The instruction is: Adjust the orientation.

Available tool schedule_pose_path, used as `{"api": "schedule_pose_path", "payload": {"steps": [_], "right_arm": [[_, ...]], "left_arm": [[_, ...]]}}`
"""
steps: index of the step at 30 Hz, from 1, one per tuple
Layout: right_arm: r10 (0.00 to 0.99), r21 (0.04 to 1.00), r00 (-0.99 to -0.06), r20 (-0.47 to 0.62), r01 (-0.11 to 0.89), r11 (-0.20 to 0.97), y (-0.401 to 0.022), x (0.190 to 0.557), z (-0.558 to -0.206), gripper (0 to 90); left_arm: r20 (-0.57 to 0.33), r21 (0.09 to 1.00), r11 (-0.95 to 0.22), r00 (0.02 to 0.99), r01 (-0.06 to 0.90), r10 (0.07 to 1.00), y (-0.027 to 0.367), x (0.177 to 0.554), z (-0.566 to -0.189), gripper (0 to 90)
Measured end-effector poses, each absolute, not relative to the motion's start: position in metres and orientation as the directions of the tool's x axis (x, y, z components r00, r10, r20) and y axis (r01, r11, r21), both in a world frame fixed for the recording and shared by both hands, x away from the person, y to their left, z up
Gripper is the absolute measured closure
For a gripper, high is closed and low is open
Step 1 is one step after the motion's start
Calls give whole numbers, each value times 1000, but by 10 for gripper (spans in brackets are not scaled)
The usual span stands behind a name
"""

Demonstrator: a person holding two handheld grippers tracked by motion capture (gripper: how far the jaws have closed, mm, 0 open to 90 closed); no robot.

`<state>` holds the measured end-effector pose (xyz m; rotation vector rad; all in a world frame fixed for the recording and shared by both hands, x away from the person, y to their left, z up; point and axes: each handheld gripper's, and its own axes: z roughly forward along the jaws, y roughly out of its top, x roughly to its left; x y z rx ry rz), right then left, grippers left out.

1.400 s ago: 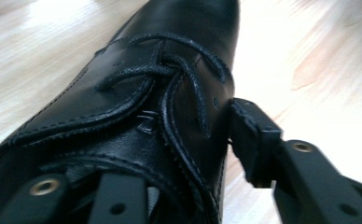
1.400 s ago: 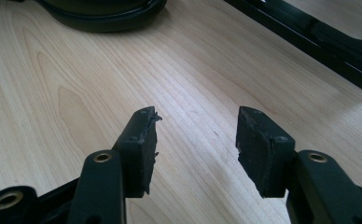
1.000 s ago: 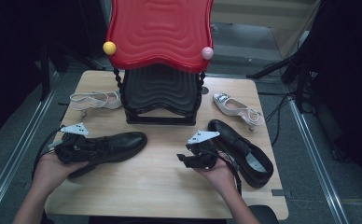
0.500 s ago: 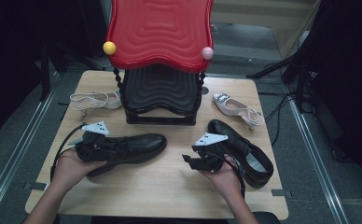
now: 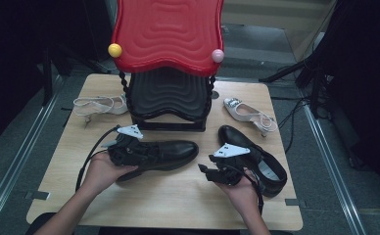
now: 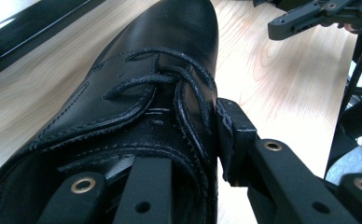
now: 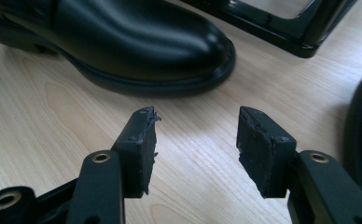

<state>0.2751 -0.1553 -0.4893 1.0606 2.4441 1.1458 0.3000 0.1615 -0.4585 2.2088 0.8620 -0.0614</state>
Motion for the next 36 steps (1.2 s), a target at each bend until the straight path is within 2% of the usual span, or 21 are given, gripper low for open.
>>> {"api": "schedule_pose_path", "payload": {"steps": [8,12,15,21,25,36], "right_arm": [[700,777,-707,101,496,388,-161,274,-486,491],[693,781,-715,93,484,395,-160,273,-487,491],[693,777,-714,100,491,393,-160,275,-488,494],[691,773,-714,108,498,394,-156,274,-486,494],[689,771,-717,111,500,396,-154,273,-485,497],[685,764,-719,117,505,401,-152,271,-483,520]], "left_arm": [[-291,623,-496,768,605,571,122,302,-462,764],[-302,632,-484,768,605,565,116,299,-468,747],[-267,631,-522,793,574,548,113,294,-473,726],[-248,624,-541,800,564,547,119,294,-469,564],[-243,624,-543,800,562,549,125,292,-464,519],[-250,665,-526,821,531,513,162,285,-432,490]]}}
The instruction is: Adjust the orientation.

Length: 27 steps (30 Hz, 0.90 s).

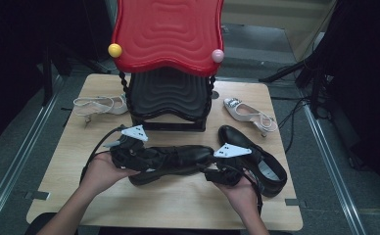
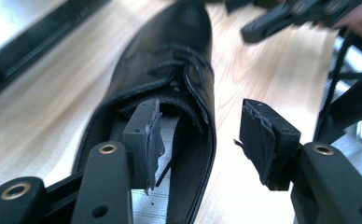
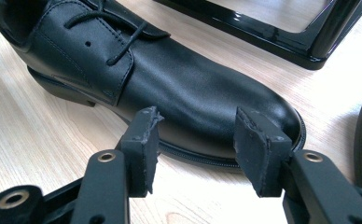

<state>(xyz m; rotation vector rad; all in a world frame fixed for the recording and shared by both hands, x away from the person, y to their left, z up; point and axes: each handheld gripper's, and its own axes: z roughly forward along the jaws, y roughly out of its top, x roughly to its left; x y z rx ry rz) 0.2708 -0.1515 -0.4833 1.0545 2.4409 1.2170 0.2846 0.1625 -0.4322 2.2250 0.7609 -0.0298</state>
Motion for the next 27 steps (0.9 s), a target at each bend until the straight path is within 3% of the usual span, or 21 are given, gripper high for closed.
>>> {"api": "schedule_pose_path", "payload": {"steps": [4,11,14,22,27], "right_arm": [[683,765,-721,114,502,403,-150,271,-484,532],[679,751,-723,123,516,413,-145,271,-488,620],[680,746,-722,128,522,414,-142,271,-489,672],[681,734,-716,157,546,405,-135,271,-492,900],[669,715,-724,170,558,422,-126,271,-494,900]], "left_arm": [[-206,675,-524,815,519,542,179,286,-425,542],[-194,683,-508,800,526,568,209,298,-434,815],[-184,667,-522,797,531,575,213,302,-442,864],[-199,666,-499,777,554,597,222,317,-464,874],[-216,648,-501,769,573,601,222,325,-480,864]]}}
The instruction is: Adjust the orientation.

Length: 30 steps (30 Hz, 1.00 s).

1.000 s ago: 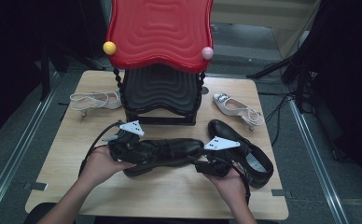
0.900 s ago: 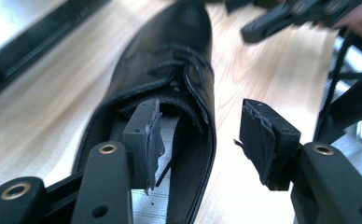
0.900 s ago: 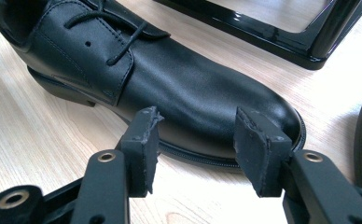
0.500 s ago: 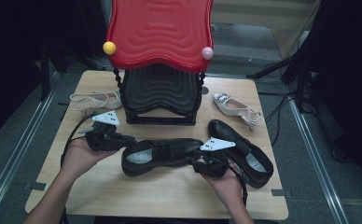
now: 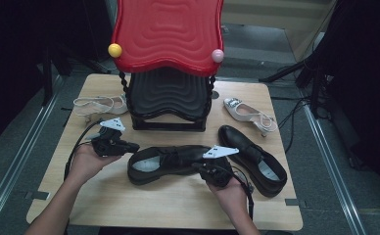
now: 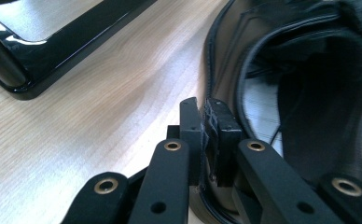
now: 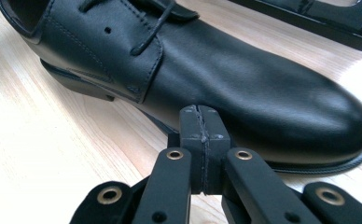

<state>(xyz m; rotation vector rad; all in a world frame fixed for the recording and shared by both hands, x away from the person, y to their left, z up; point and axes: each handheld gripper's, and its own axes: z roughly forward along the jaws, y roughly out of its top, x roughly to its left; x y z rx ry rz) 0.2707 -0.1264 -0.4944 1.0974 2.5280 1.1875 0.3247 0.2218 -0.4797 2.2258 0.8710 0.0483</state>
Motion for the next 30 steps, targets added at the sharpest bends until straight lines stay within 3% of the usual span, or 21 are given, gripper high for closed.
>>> {"api": "schedule_pose_path", "payload": {"steps": [14,30], "right_arm": [[655,686,-734,178,570,452,-114,274,-503,900],[686,669,-700,200,609,427,-122,279,-503,900]], "left_arm": [[-296,632,-482,764,607,574,213,337,-499,881],[-340,629,-518,805,579,486,187,319,-501,890]]}}
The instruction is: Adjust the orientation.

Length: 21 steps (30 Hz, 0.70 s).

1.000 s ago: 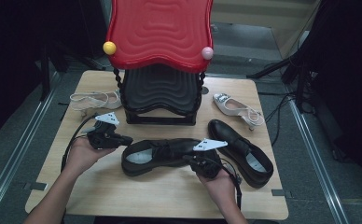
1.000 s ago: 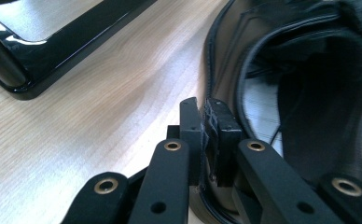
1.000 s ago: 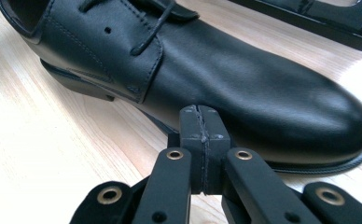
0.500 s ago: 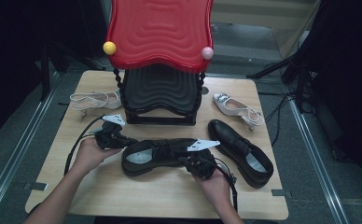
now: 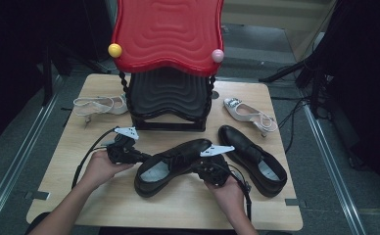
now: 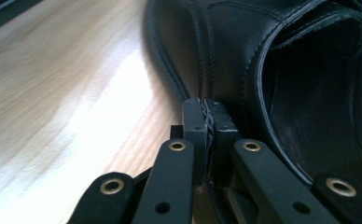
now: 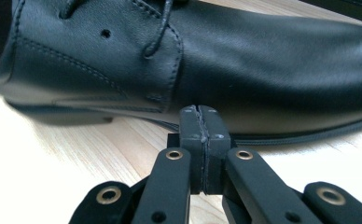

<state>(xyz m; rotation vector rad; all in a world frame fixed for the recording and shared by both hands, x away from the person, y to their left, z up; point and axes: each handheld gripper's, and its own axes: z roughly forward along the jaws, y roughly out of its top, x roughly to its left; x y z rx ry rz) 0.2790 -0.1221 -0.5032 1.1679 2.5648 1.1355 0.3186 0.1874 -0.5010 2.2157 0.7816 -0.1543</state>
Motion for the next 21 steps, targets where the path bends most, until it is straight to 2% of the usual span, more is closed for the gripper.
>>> {"api": "schedule_pose_path", "payload": {"steps": [5,9,21], "right_arm": [[690,668,-693,206,615,418,-125,281,-502,900],[695,659,-677,240,640,395,-127,282,-500,900],[704,651,-658,265,661,373,-131,292,-499,900]], "left_arm": [[-353,632,-510,802,584,481,182,314,-502,889],[-368,638,-465,774,614,516,178,307,-502,893],[-363,638,-464,771,615,523,167,290,-501,893]]}}
